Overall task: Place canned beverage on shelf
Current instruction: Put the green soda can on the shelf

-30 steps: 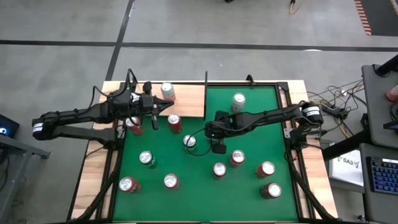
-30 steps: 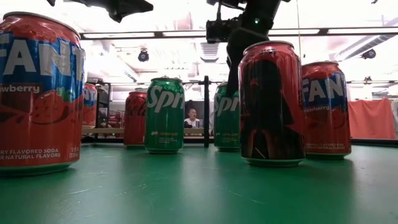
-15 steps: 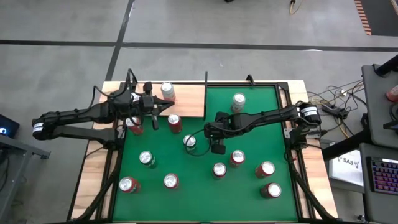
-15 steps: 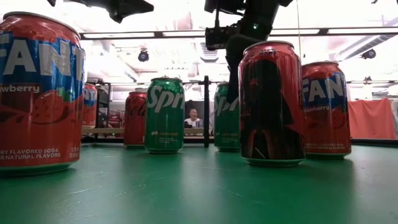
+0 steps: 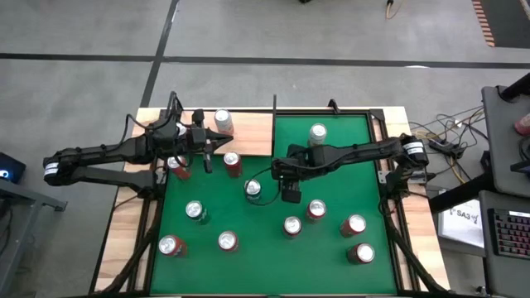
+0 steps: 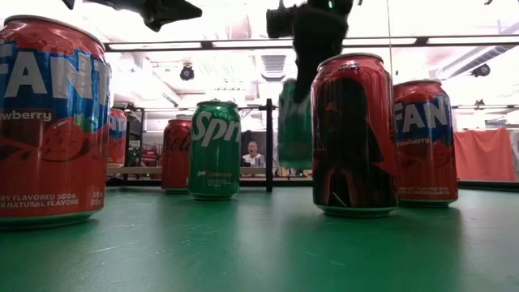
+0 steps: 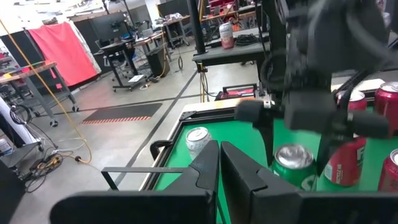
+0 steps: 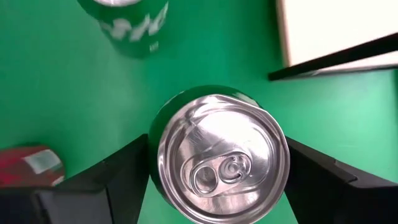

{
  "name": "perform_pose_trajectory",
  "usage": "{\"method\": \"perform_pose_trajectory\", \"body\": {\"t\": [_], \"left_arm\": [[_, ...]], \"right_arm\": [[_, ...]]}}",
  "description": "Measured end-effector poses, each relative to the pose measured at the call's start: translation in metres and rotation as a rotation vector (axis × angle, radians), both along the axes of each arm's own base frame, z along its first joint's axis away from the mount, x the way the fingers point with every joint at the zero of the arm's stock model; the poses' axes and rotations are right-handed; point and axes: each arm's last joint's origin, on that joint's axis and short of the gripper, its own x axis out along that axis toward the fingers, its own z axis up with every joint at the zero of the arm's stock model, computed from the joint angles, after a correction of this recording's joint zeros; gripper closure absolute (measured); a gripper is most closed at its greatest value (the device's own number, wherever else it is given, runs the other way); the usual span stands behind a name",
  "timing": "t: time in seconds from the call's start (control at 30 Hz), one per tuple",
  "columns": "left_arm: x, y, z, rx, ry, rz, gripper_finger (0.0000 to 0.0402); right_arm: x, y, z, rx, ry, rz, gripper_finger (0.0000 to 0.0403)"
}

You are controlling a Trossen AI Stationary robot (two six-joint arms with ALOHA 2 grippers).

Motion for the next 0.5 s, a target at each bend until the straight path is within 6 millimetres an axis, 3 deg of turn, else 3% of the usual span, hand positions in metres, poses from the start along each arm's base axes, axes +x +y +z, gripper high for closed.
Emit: {"method": "perform_pose_trajectory", "body": {"t": [0.23,0.5], "left_arm": [[0.000,0.000,0.000,0.003,0.001,0.000,0.0402],[-0.007,0.001,0.004,0.057,-0.004,0.062,0.0402]], "right_arm": [[0.005,0.000,0.055,-0.020,-0.128,0.046,0.0116],[0.007,0.000,0.102,-0.051,-0.292,0.099,0.0116]]}}
